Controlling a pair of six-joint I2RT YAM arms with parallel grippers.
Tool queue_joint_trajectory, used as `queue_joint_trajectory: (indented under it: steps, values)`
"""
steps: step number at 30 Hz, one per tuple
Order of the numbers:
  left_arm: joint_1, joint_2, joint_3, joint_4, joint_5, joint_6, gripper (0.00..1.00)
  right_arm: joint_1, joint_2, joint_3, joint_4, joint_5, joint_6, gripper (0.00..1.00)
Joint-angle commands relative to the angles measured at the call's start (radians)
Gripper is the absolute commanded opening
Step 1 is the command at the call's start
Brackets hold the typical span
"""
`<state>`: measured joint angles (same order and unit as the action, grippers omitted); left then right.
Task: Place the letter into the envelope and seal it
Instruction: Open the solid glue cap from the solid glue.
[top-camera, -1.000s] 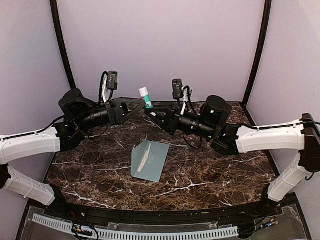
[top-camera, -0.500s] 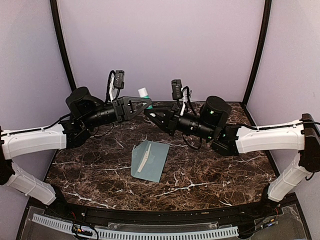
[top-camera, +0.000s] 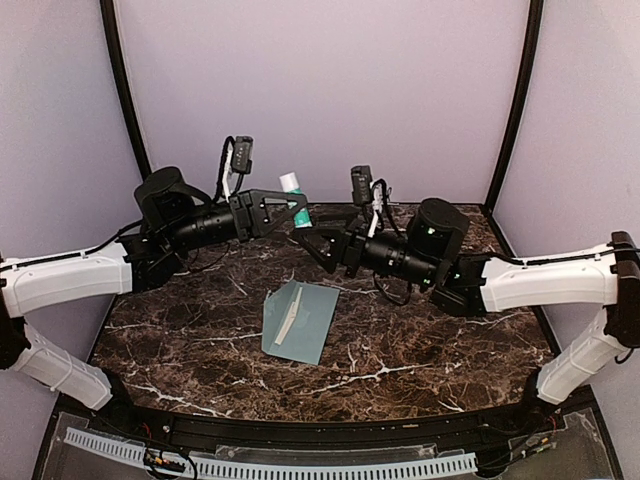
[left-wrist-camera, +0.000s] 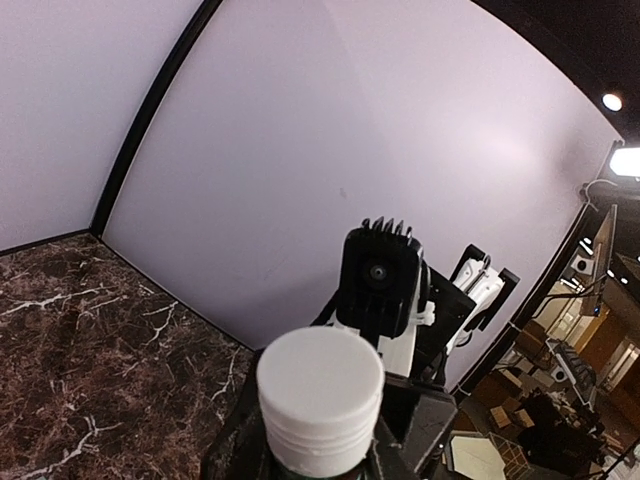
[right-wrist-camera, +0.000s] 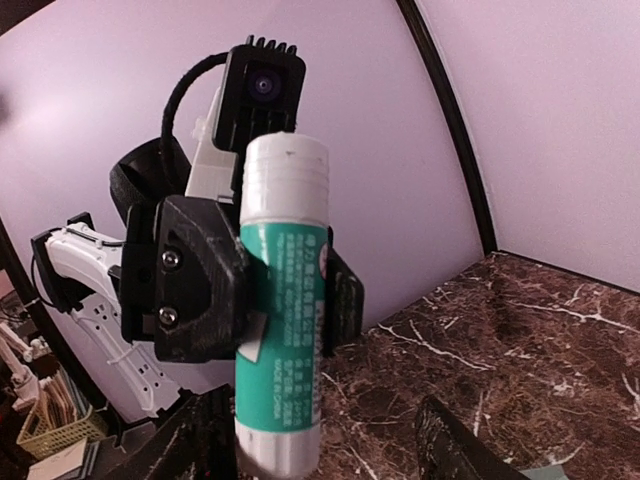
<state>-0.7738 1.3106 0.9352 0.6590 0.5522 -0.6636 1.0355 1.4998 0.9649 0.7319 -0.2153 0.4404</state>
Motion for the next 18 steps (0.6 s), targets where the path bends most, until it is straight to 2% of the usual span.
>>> queue_joint_trajectory:
  steps: [1,3,6,12,18]
  values:
    - [-0.005,-0.036,0.08,-0.168,-0.036,0.117,0.0,0.006,-0.125,-0.057,-0.082,0.097,-0.031,0.73]
    - [-0.004,-0.04,0.101,-0.266,-0.045,0.192,0.0,-0.003,-0.177,-0.066,-0.176,0.149,-0.042,0.77]
    - [-0.002,-0.033,0.134,-0.44,-0.03,0.335,0.0,-0.024,-0.231,-0.036,-0.355,0.207,-0.051,0.78]
    - [-0.006,0.039,0.223,-0.767,-0.02,0.593,0.0,-0.07,-0.233,0.085,-0.618,0.201,-0.036,0.74]
    - [-0.013,0.076,0.223,-0.816,-0.054,0.694,0.0,-0.071,-0.12,0.173,-0.674,0.144,0.003,0.65]
